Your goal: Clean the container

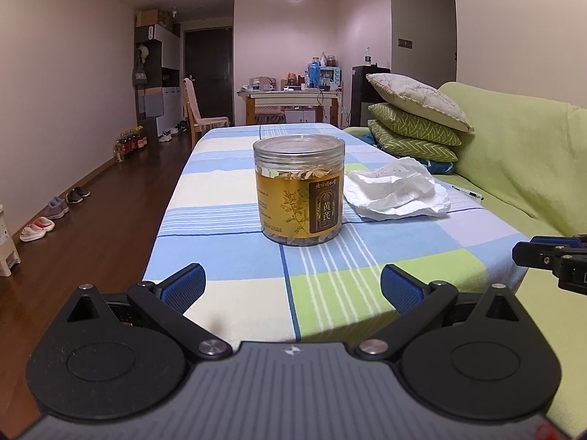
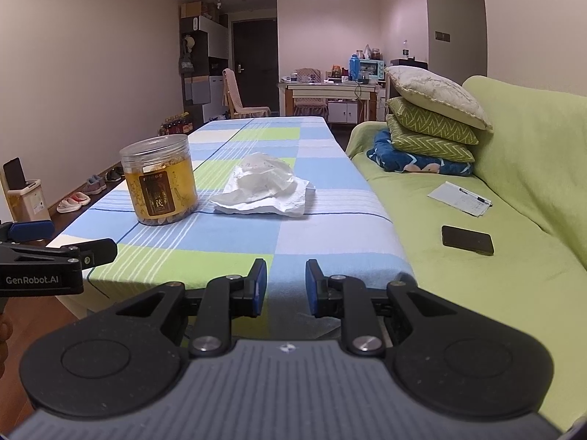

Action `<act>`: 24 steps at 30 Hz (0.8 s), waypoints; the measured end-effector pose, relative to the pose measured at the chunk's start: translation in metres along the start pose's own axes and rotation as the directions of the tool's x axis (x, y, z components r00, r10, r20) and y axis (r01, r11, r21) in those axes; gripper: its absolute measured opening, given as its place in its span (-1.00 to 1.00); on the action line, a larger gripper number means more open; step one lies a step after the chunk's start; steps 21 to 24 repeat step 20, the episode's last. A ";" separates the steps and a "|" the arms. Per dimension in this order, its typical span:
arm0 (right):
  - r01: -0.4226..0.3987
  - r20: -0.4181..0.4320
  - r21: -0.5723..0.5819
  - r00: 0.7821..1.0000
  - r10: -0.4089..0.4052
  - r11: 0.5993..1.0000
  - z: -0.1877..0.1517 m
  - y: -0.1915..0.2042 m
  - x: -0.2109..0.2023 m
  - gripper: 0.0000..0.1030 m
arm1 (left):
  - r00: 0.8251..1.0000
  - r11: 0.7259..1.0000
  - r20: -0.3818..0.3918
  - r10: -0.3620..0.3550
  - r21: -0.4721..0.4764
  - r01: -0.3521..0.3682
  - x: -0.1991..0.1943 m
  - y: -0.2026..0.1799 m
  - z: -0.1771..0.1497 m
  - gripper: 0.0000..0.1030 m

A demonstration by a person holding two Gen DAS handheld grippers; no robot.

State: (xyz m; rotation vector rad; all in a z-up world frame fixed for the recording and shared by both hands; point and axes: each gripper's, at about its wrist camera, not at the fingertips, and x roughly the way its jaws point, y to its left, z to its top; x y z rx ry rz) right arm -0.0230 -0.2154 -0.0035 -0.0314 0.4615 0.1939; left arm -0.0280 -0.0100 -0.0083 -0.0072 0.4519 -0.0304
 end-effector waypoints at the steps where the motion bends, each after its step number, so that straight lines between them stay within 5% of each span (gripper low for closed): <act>1: -0.001 0.000 -0.001 1.000 0.001 1.000 0.000 0.000 0.000 -0.65 | 1.000 1.000 0.000 0.000 0.000 0.000 0.000 0.000 0.000 0.98; 24: -0.004 -0.007 0.001 1.000 0.004 1.000 0.000 -0.001 0.005 -0.65 | 1.000 1.000 -0.010 -0.006 0.014 0.007 0.006 -0.002 -0.003 0.98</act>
